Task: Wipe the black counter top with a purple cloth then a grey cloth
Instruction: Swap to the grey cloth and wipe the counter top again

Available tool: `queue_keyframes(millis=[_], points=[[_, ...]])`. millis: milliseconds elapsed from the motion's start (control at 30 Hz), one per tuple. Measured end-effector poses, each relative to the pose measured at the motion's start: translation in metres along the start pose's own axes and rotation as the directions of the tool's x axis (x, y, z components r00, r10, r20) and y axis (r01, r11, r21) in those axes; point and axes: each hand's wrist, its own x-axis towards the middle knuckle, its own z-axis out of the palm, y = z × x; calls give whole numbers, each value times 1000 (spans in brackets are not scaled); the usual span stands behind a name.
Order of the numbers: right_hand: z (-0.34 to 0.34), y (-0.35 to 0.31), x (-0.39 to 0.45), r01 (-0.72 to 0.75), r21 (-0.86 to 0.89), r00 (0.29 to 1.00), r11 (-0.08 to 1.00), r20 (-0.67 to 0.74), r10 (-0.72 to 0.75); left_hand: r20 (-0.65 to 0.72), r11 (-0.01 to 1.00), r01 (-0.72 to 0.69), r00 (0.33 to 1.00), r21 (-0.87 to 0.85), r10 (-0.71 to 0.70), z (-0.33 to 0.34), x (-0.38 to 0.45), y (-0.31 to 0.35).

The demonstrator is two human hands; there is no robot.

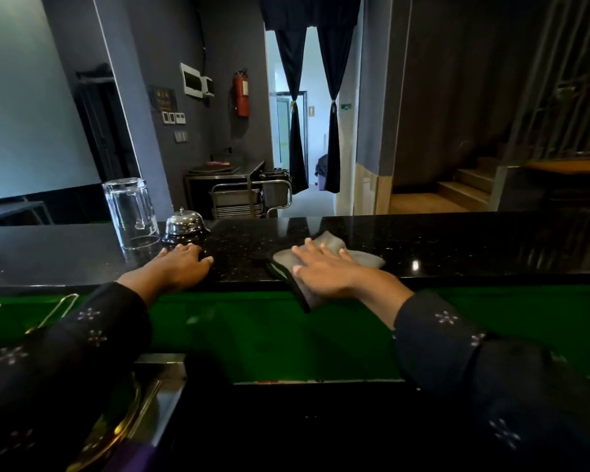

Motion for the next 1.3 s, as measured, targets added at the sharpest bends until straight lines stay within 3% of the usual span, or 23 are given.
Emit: queue_keyframes(millis=[100, 200, 300, 533, 667, 800, 900, 1100, 1300], points=[[-13, 58, -12, -134, 1, 990, 991, -51, 134, -43, 994, -111, 993, -16, 111, -3, -11, 31], [-31, 116, -12, -307, -32, 952, 951, -15, 307, -72, 974, -221, 974, -53, 217, 9, -22, 72], [-39, 134, -10, -388, -28, 921, 921, 6, 388, -85, 940, -327, 944, -99, 320, 22, -24, 124], [-29, 150, -48, -162, -34, 986, 986, -34, 161, -118, 885, -442, 896, -147, 428, 29, -4, 255], [-43, 215, -69, -226, -16, 974, 974, -40, 225, -117, 889, -391, 920, -241, 373, 44, 5, 291], [-65, 279, -70, -401, 6, 916, 916, -2, 401, -2, 941, -322, 946, -107, 323, 60, 8, 299], [-70, 283, -57, -458, 2, 889, 889, -2, 458, -4, 950, -297, 955, -97, 298, 59, 9, 302], [-57, 265, -58, -239, -64, 968, 969, 60, 242, 12, 979, -198, 980, -42, 198, 63, 10, 304], [-62, 237, 15, -221, -95, 972, 971, 62, 227, 51, 980, -197, 979, 3, 196, 61, 11, 308]])
